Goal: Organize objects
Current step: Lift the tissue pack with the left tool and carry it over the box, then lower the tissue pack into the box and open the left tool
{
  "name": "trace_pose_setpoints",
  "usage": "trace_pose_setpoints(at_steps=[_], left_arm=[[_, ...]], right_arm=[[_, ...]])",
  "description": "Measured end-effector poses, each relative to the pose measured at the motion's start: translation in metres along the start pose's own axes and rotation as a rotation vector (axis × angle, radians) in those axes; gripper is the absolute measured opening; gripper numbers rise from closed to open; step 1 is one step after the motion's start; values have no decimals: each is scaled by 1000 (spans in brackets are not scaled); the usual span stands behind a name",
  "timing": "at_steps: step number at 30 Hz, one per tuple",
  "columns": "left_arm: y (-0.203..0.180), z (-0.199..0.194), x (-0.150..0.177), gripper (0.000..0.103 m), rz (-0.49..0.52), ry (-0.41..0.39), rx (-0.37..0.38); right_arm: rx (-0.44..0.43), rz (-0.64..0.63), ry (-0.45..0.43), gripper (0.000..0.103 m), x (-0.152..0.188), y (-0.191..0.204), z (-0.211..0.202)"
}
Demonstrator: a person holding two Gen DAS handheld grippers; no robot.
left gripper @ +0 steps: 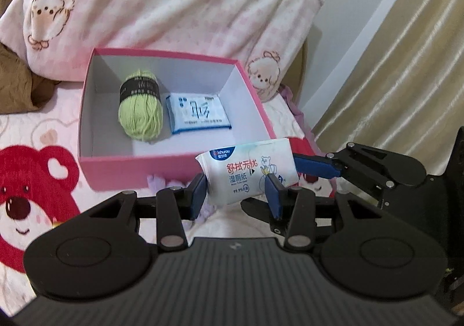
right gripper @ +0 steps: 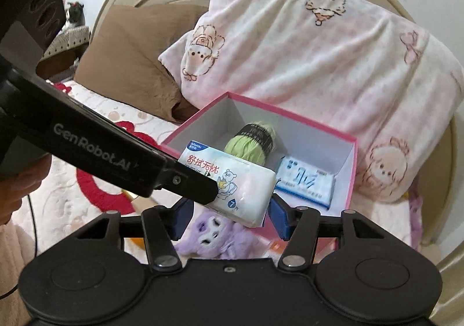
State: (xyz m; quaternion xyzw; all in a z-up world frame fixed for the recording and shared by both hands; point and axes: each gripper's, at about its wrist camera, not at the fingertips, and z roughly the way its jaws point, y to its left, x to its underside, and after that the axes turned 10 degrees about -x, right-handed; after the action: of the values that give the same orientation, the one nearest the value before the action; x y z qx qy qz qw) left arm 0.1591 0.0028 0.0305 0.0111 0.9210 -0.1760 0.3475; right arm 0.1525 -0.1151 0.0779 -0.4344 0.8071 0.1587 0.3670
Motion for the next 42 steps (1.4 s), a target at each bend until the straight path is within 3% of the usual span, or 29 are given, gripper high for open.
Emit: trace_pose_setpoints(at_steps=[5,6,13,20,30,37,42], left_arm=[[-1,21,-36,43,-24,42,-20],[0,31,-44,43,-35,64,-25],[21,109,-69,42,-151,227,-4],[38,169,-71,42,-244,311,5],[45,214,-64,41,-322,402,24],[43,224,-59,42,-361,389,48],[40,227,-58,42,-368,391,42]], right_arm=[[-32,55,125,62,-38,-33,22],[110,229,139,62,-42,-40,30],[53,307,387,62,-50,-101,88],[22,440,515,61,-36,-144,133],[51,461,680,60,-20,-164,173],[106,334,710,59,-20,-159,177],[135,323,705,60,-20,-159,175]])
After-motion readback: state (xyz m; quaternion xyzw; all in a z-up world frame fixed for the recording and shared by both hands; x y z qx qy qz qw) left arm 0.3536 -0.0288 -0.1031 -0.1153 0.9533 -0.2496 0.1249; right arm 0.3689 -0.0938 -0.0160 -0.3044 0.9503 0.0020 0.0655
